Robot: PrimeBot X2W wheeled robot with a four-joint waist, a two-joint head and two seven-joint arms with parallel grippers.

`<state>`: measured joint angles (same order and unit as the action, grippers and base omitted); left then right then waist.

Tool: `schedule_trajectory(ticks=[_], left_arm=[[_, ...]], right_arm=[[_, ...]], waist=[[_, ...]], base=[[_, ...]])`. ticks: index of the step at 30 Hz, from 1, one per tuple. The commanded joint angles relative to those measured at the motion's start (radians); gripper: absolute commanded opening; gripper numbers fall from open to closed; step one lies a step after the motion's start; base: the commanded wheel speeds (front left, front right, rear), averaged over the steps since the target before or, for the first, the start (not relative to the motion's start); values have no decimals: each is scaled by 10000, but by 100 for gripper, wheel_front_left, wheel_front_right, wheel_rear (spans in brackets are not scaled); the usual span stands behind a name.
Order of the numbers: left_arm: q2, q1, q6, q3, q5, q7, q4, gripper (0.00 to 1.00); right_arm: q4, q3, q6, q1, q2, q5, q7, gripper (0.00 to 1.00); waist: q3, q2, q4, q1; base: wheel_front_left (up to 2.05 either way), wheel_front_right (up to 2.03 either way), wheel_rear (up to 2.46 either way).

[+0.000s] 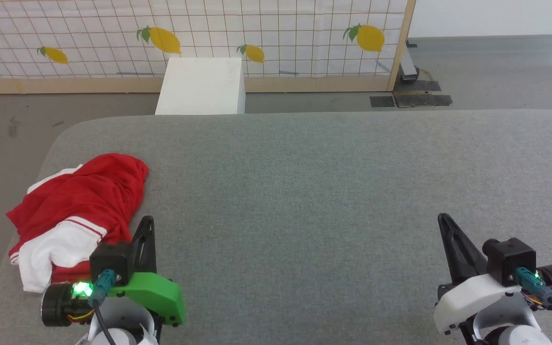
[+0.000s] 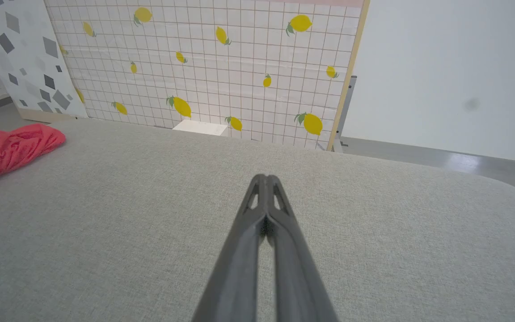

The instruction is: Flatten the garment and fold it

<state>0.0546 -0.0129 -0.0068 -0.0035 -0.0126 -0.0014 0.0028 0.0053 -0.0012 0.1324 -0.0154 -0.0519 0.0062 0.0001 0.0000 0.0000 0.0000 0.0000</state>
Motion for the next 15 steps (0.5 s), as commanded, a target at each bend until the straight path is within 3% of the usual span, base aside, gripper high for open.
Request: schedule_trajectory(ticks=[1,4,5,15], left_arm=[[-43,129,68,35,126,14,-28,0],[-43,129,68,35,126,14,-28,0],[-43,129,68,35,126,14,-28,100],[-2,-65,78,-165,-160,-126,117,100]], right_arm=[[-53,12,-17,154,17,-62,-1,0],[-53,12,-17,154,17,-62,-1,0],[-53,12,-17,154,17,-62,-1,100],[32,-29,-1,10,1,57,-81,100]], waist=[[0,0,0,0],[0,0,0,0],[0,0,0,0],[-8,0,41,0]], base=[[0,0,0],[0,0,0],[0,0,0],[0,0,0]])
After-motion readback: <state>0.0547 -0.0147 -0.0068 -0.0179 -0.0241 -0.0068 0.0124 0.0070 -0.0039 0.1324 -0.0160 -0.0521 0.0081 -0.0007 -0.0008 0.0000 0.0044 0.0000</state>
